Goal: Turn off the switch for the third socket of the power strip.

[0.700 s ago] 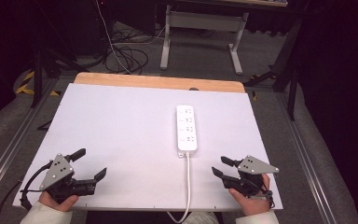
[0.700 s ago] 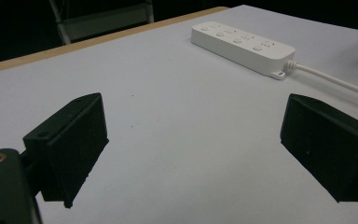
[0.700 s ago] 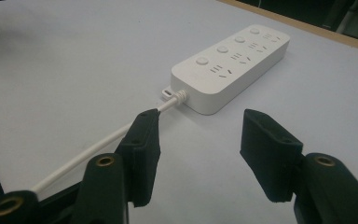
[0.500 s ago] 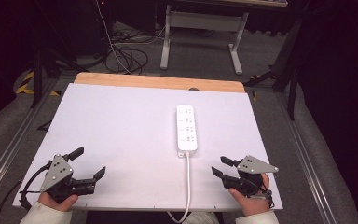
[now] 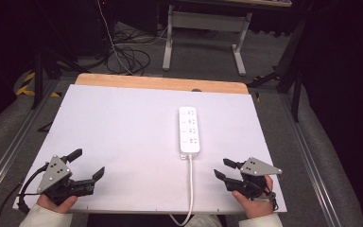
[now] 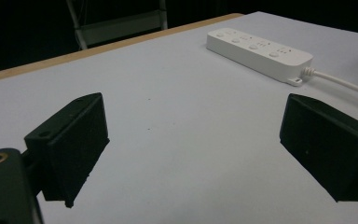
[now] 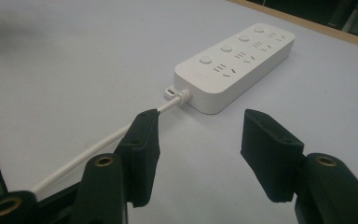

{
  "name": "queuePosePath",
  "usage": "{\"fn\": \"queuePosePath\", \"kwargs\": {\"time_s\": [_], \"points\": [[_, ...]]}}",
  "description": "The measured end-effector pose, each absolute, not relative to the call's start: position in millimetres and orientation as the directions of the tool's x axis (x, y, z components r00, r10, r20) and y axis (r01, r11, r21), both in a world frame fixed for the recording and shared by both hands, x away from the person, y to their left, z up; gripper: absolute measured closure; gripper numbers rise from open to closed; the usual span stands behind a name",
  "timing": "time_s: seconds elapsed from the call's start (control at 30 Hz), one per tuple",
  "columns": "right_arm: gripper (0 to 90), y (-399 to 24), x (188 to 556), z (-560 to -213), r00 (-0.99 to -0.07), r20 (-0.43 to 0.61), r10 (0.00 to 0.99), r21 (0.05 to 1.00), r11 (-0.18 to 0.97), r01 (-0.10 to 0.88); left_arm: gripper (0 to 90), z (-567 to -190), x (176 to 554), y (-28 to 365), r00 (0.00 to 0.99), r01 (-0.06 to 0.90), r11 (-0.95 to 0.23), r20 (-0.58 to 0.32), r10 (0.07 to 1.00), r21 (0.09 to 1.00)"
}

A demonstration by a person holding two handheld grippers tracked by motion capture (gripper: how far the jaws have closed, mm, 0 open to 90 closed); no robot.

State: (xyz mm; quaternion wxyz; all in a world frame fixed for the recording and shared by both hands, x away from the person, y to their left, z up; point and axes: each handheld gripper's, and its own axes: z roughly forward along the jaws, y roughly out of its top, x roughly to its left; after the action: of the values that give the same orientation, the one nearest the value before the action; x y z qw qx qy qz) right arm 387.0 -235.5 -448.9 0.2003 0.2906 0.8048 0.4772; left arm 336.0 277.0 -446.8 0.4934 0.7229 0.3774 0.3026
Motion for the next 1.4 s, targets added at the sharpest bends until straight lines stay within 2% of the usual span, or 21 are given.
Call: {"fn": "queuePosePath", "kwargs": {"time_s": [0.23,0.4,0.6,1.4], "points": [[47.8,-234.9,388.0,-447.3,-0.749,-0.056,0.660,0.882,0.385,0.273,8.4,-446.6,335.3,275.8,0.531,0.237,-0.246,0.087,0.843,0.940],[52.6,-234.9,390.8,-444.5,-0.747,-0.018,0.664,0.885,0.358,0.297,8.4,-446.8,335.1,275.2,0.530,0.237,-0.250,0.091,0.843,0.939],[57.3,-227.5,398.0,-436.2,-0.753,-0.031,0.657,0.863,0.398,0.311,8.5,-446.7,334.6,275.2,0.527,0.235,-0.253,0.096,0.844,0.938],[59.0,-194.6,443.8,-387.3,-0.786,-0.099,0.610,0.817,0.502,0.286,8.6,-446.4,331.7,278.6,0.517,0.238,-0.248,0.093,0.851,0.939]]}}
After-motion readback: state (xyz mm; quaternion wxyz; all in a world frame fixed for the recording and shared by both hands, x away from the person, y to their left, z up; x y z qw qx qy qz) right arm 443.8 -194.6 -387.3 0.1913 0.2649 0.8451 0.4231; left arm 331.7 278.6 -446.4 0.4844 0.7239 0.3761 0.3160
